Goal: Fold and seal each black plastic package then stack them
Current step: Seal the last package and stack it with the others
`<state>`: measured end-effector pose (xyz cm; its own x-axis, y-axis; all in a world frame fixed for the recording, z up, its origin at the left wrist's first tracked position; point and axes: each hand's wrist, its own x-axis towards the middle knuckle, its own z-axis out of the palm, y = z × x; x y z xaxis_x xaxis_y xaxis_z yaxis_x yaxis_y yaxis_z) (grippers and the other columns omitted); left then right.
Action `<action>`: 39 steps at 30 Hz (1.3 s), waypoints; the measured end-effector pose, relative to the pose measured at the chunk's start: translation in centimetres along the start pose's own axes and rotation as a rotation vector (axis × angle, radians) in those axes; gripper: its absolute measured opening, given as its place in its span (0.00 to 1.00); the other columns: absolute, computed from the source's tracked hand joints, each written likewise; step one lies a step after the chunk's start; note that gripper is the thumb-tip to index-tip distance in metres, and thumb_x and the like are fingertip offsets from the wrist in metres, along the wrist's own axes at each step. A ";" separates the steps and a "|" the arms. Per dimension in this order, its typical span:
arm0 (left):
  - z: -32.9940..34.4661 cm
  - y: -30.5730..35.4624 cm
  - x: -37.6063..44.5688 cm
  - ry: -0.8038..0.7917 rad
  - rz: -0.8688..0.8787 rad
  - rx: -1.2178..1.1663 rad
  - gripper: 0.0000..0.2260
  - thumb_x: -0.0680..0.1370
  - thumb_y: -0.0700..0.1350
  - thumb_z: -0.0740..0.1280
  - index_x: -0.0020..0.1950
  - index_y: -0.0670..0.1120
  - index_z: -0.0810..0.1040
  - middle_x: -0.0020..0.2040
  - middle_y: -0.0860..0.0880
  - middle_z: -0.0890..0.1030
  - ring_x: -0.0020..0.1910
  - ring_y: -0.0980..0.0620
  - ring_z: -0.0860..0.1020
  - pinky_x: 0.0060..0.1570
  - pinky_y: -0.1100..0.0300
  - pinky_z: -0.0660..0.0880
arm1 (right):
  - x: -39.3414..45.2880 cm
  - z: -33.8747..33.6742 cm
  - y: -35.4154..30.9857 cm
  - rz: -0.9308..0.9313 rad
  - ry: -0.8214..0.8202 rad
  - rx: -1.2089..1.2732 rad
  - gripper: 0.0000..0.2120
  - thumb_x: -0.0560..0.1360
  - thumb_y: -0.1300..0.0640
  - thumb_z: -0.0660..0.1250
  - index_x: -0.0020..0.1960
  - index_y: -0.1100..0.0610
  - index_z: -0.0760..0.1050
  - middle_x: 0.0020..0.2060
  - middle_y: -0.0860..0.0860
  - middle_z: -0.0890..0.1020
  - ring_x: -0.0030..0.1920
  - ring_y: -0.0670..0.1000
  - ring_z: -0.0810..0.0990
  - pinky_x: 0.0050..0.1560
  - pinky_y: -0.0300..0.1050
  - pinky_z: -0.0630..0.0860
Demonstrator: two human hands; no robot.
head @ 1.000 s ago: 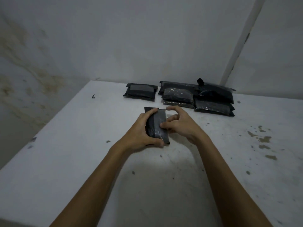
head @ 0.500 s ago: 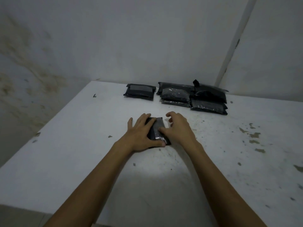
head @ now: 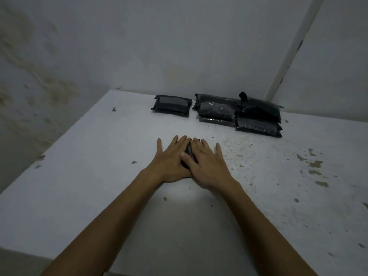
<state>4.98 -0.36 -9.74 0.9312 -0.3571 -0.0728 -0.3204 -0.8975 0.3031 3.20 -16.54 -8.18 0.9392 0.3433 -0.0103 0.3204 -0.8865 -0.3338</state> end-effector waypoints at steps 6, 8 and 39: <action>0.2 0.0 0.1 0.019 0.000 -0.040 0.53 0.72 0.78 0.61 0.84 0.53 0.38 0.85 0.51 0.43 0.84 0.50 0.40 0.76 0.31 0.34 | 1.5 -0.3 1.4 0.083 -0.038 0.083 0.41 0.79 0.28 0.39 0.84 0.50 0.48 0.83 0.47 0.52 0.83 0.50 0.45 0.79 0.62 0.31; 0.3 -0.2 0.3 0.014 -0.005 -0.035 0.56 0.69 0.81 0.58 0.84 0.53 0.38 0.85 0.51 0.43 0.84 0.50 0.40 0.76 0.31 0.34 | 1.9 -0.4 1.9 0.075 -0.034 0.032 0.44 0.76 0.25 0.37 0.84 0.50 0.49 0.83 0.47 0.53 0.83 0.50 0.44 0.78 0.64 0.31; -6.8 -1.3 -0.9 -0.027 0.032 0.060 0.24 0.83 0.37 0.62 0.79 0.51 0.69 0.69 0.48 0.72 0.61 0.47 0.74 0.59 0.50 0.75 | 0.4 0.3 3.8 -0.141 0.167 0.131 0.26 0.81 0.56 0.54 0.79 0.55 0.67 0.77 0.54 0.69 0.73 0.56 0.68 0.75 0.55 0.64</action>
<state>5.77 2.91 -3.58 0.9156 -0.3918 -0.0900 -0.3604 -0.8992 0.2483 4.80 -19.69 -9.80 0.8971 0.3953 0.1975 0.4415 -0.7819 -0.4401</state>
